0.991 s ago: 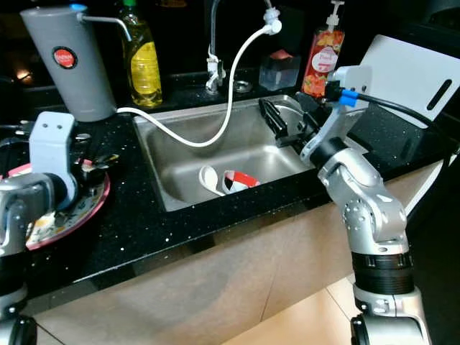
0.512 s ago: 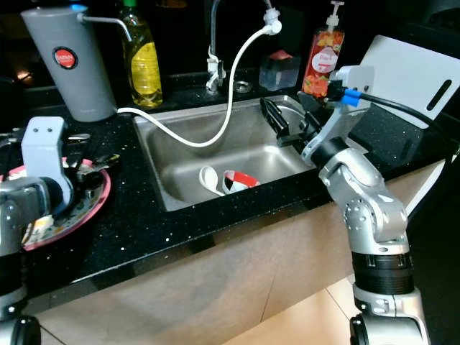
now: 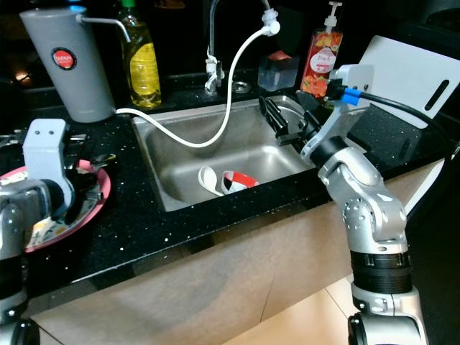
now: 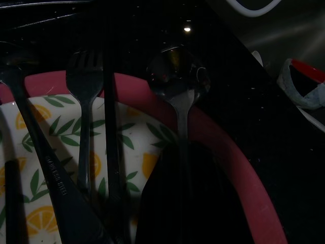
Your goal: Kitchen organization
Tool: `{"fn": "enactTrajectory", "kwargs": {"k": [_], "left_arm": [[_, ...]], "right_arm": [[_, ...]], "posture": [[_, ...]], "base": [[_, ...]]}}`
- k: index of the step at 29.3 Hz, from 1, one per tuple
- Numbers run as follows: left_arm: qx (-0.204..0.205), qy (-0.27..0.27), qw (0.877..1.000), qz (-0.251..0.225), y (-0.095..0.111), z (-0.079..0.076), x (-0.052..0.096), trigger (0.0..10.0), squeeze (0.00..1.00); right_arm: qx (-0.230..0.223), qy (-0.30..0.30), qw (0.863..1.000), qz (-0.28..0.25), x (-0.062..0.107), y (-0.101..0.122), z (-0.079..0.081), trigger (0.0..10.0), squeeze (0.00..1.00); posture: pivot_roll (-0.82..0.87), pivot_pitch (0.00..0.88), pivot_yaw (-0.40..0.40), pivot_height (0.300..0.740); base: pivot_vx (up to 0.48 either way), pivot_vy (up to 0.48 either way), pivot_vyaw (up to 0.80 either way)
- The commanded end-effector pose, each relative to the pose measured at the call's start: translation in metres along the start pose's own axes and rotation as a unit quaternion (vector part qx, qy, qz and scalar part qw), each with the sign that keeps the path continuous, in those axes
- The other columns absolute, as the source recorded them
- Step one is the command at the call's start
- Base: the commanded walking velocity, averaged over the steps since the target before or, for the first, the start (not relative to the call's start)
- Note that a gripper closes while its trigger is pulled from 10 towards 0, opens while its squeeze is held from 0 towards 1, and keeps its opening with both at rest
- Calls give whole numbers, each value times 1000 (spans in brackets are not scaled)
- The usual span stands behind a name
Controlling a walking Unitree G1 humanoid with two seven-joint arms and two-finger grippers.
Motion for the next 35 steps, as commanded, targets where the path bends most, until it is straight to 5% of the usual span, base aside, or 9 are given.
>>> {"fn": "enactTrajectory", "kwargs": {"k": [1,2,3,4,12,17,20,22,35], "left_arm": [[-7,-12,1000,-27,4,-6,0,0,0],[-22,-23,997,-69,18,-13,4,6157,0],[-33,-30,994,-96,27,-17,7,6157,0],[-37,-37,991,-126,36,-22,10,10000,0],[-51,-126,964,-227,64,-56,31,10000,0],[-62,-200,946,-249,62,-79,41,10000,0],[-87,-351,900,-244,44,-122,68,10000,0],[-99,-399,882,-232,34,-136,77,10000,0],[-91,-434,862,-246,37,-156,75,10000,0]], "right_arm": [[3,0,1000,-12,0,9,0,10000,0],[3,0,1000,-12,0,8,0,10000,0],[3,0,1000,-11,0,8,-1,10000,0],[3,0,1000,-11,0,8,-1,10000,0],[-22,17,999,-19,-2,9,9,10000,0],[-137,82,986,-49,0,20,31,10000,0],[-248,155,954,-68,2,28,58,10000,0],[-282,167,943,-62,0,25,68,10000,0],[-381,183,906,-30,-10,10,92,10000,0]], "posture": [[-51,82,-60,740],[-51,82,-60,740],[-51,82,-60,740],[-52,82,-60,740],[-57,81,-60,740],[-60,80,-62,740],[-66,75,-64,740],[-66,75,-64,740],[-76,68,-72,740]], "base": [[0,0,0],[0,0,0],[0,0,0],[0,0,0],[0,0,0],[0,0,0],[0,0,0],[0,0,0],[0,0,0]]}}
Point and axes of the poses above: a point about 5 cm out from each wrist's last joint towards the gripper, its own x axis pointing back from the gripper into the wrist, its own y axis along the axis of the wrist's last joint, z = x × y, the point moved 5 cm from there along -x, pointing out of the wrist towards the gripper, and after that the axes turned 12 degrees about x, right-handed, at the moved point
